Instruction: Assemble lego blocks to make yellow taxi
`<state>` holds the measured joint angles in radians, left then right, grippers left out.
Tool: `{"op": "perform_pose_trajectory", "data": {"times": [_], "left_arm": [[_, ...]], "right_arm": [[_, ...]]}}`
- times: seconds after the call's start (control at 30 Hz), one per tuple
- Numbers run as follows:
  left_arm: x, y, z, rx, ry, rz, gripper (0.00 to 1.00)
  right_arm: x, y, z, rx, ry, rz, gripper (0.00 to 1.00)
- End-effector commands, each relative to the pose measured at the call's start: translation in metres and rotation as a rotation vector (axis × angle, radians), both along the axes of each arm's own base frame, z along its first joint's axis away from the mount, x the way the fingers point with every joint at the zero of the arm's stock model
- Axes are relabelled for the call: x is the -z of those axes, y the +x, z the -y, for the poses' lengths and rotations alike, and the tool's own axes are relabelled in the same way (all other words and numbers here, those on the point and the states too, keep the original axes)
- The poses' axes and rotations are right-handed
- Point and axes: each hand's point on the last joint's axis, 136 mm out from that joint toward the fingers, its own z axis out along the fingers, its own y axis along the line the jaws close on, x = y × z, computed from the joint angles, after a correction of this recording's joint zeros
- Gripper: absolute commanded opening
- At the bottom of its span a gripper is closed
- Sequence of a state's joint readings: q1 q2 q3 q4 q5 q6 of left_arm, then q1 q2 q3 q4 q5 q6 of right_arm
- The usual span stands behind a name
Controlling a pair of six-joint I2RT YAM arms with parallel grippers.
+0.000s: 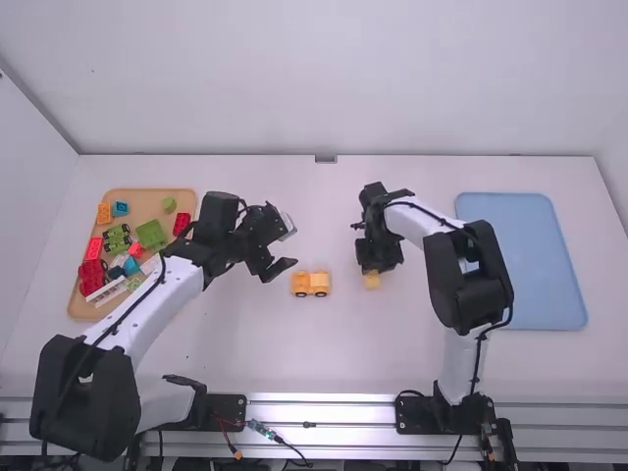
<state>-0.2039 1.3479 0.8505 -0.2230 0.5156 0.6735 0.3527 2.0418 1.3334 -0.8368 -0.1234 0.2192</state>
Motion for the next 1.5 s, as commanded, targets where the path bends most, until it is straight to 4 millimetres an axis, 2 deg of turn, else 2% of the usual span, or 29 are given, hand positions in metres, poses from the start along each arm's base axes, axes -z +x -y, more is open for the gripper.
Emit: {"op": "perform_pose_trajectory", "data": {"times": [0.0,0.17,0.3,0.33,0.4,0.43,0.63,0.73,0.8,0.97,1.17,1.33,1.47], "left_arm": [[0.001,-0.005,0.001,0.004,-0.014,-0.014,0.99],[0.001,-0.005,0.001,0.005,-0.013,-0.015,0.99],[0.002,-0.006,0.001,0.004,-0.012,-0.021,0.99],[0.002,-0.006,0.001,0.005,-0.012,-0.022,0.99],[0.002,-0.006,0.001,0.004,-0.011,-0.022,0.99],[0.002,-0.006,0.001,0.004,-0.011,-0.022,0.99],[0.003,-0.007,0.001,0.009,-0.007,-0.02,0.99],[0.005,-0.004,-0.004,-0.019,0.013,-0.023,0.99],[0.007,-0.004,-0.007,-0.03,0.026,-0.026,0.99],[0.008,-0.004,-0.006,-0.029,0.027,-0.028,0.99],[0.008,-0.004,-0.006,-0.029,0.027,-0.029,0.99],[0.008,-0.005,-0.006,-0.029,0.027,-0.029,0.99],[0.008,-0.004,-0.006,-0.029,0.027,-0.029,0.99]], "right_arm": [[0.01,-0.009,0.006,0.022,-0.032,-0.034,0.18],[0.011,-0.01,0.007,0.021,-0.034,-0.037,0.25],[0.011,-0.011,0.007,0.014,-0.034,-0.04,0.49],[0.011,-0.011,0.007,0.014,-0.034,-0.041,0.51],[0.01,-0.01,0.007,0.015,-0.033,-0.038,0.64],[0.01,-0.01,0.007,0.014,-0.033,-0.037,0.66],[0.012,-0.015,0.007,-0.022,-0.044,-0.045,0.67],[0.016,-0.016,0.015,0.008,-0.127,-0.022,0.67],[0.012,-0.017,0.015,0.012,-0.147,-0.007,0.7],[-0.001,-0.015,0.003,-0.02,-0.104,0.095,0.69],[-0.004,-0.02,0.01,0.001,-0.08,0.188,0.7],[0.003,-0.028,0.018,0.036,-0.039,0.214,0.69],[0.014,-0.036,0.016,0.036,-0.007,0.206,0.66]]}}
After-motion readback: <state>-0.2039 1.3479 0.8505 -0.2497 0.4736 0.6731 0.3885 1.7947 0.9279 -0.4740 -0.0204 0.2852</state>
